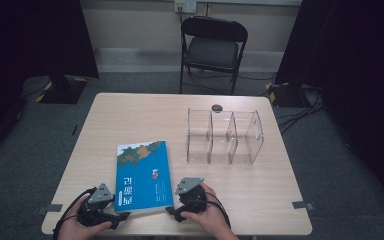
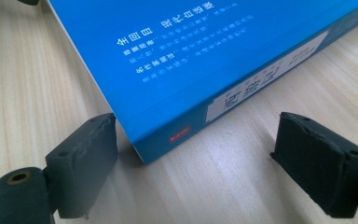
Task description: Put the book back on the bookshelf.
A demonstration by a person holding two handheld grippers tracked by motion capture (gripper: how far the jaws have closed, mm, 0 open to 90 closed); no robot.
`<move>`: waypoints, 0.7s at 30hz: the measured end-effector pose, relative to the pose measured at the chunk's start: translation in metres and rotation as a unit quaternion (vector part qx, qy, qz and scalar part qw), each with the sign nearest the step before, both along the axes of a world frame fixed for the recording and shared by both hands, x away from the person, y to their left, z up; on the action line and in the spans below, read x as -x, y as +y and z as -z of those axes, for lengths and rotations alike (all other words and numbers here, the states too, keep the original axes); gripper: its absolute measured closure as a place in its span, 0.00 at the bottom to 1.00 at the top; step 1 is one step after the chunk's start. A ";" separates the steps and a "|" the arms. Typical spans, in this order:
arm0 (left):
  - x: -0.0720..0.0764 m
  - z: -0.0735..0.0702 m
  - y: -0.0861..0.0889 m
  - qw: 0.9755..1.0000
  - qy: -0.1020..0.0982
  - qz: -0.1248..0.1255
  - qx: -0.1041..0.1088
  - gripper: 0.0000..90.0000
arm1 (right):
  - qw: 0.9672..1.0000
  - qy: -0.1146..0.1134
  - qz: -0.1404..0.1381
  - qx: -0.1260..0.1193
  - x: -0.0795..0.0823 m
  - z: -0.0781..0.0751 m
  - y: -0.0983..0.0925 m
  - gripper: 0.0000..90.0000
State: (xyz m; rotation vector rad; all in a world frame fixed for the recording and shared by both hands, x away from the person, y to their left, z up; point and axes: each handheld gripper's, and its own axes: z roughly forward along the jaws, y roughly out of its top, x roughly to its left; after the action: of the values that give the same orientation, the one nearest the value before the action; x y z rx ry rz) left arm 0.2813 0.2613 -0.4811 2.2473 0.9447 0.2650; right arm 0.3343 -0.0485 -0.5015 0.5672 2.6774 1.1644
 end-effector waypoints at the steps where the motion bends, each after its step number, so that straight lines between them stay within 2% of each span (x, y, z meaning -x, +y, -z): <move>1: 0.000 0.000 -0.001 1.000 0.001 0.001 -0.003 0.26 | 1.000 0.000 0.000 0.000 0.000 0.000 0.000 0.14; 3: 0.001 -0.001 -0.001 1.000 0.000 0.002 -0.006 0.26 | 1.000 0.000 0.000 0.000 0.000 0.000 0.000 0.14; 4: 0.001 -0.003 -0.002 1.000 -0.007 0.004 -0.010 0.27 | 1.000 0.000 0.000 0.000 0.000 0.000 0.000 0.14; 6: 0.003 -0.007 -0.003 1.000 -0.004 0.004 -0.002 0.30 | 1.000 0.000 0.000 0.000 0.000 0.000 0.000 0.14; 7: 0.004 -0.008 -0.003 1.000 -0.006 0.004 0.002 0.36 | 1.000 0.000 0.000 0.000 0.000 0.000 0.000 0.14; 11: 0.005 -0.010 -0.003 1.000 -0.010 0.006 0.003 0.37 | 1.000 0.000 0.000 0.000 0.000 0.000 0.000 0.14; 16: 0.006 -0.016 -0.002 1.000 -0.021 0.008 0.016 0.41 | 1.000 0.000 0.000 0.000 0.000 0.000 0.000 0.14; 21: 0.006 -0.018 -0.001 0.999 -0.022 0.008 0.022 0.41 | 1.000 -0.005 0.003 0.000 0.002 0.000 -0.001 0.15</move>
State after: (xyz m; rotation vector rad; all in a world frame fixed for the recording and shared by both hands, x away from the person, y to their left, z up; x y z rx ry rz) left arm 0.2757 0.2599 -0.4630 2.1998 0.9007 0.2816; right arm 0.3319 -0.0491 -0.5011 0.5661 2.6659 1.1620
